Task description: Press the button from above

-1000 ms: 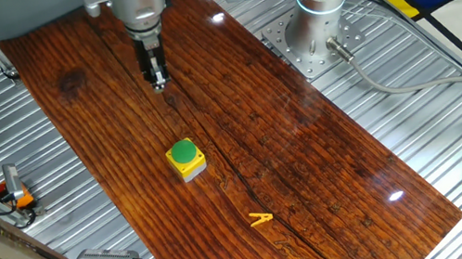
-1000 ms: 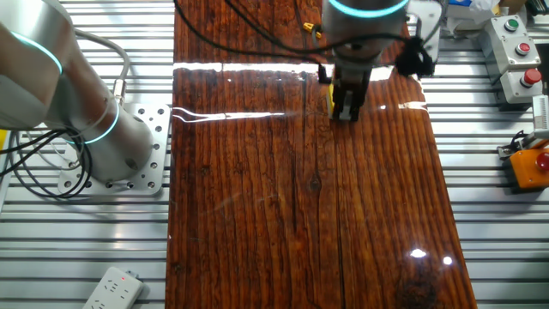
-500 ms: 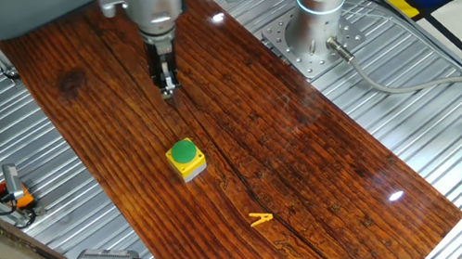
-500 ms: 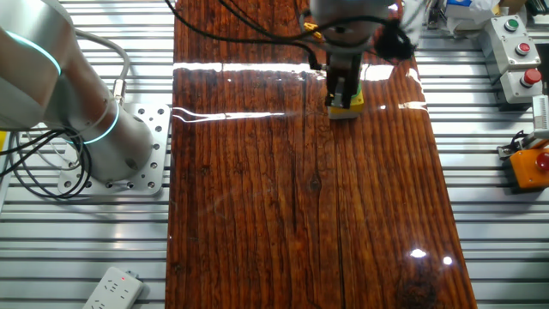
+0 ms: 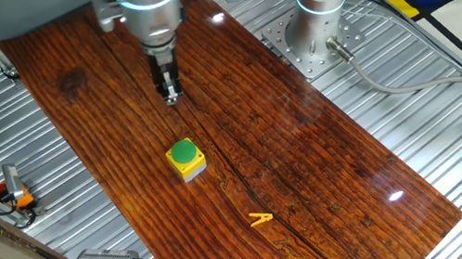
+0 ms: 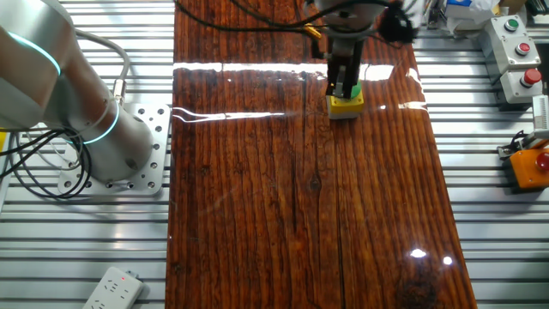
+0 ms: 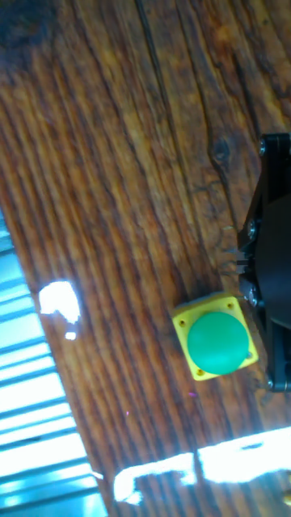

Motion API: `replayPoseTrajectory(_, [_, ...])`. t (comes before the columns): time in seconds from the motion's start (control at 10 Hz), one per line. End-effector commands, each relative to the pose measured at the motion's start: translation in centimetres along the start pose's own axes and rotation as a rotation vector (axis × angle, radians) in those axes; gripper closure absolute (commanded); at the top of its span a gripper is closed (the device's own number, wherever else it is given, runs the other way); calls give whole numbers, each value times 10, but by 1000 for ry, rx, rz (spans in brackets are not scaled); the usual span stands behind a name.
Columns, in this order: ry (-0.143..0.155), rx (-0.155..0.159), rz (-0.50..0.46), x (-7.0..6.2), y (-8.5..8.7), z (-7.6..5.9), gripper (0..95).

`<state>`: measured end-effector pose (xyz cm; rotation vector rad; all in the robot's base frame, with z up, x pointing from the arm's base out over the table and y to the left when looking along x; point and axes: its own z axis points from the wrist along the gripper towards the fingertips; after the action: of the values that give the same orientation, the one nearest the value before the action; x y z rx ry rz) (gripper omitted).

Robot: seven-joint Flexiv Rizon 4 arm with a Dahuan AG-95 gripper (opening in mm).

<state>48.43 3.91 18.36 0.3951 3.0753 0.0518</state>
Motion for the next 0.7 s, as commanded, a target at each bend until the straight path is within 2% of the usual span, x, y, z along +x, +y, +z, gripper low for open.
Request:
replayPoseTrajectory(0.1, [103,-18,-8,3,8,2,950])
replayPoseTrajectory(0.2, [100,-32,-10,4,8,2,950])
replayPoseTrajectory(0.3, [71,-36,2,3,9,2,950])
replayPoseTrajectory(0.4, [46,-9,2,3,9,2,950])
replayPoseTrajectory(0.5, [49,40,1,3,9,2,950])
replayPoseTrajectory(0.6, [46,55,1,5,7,2,950])
replayPoseTrajectory(0.7, [40,55,1,7,4,3,950])
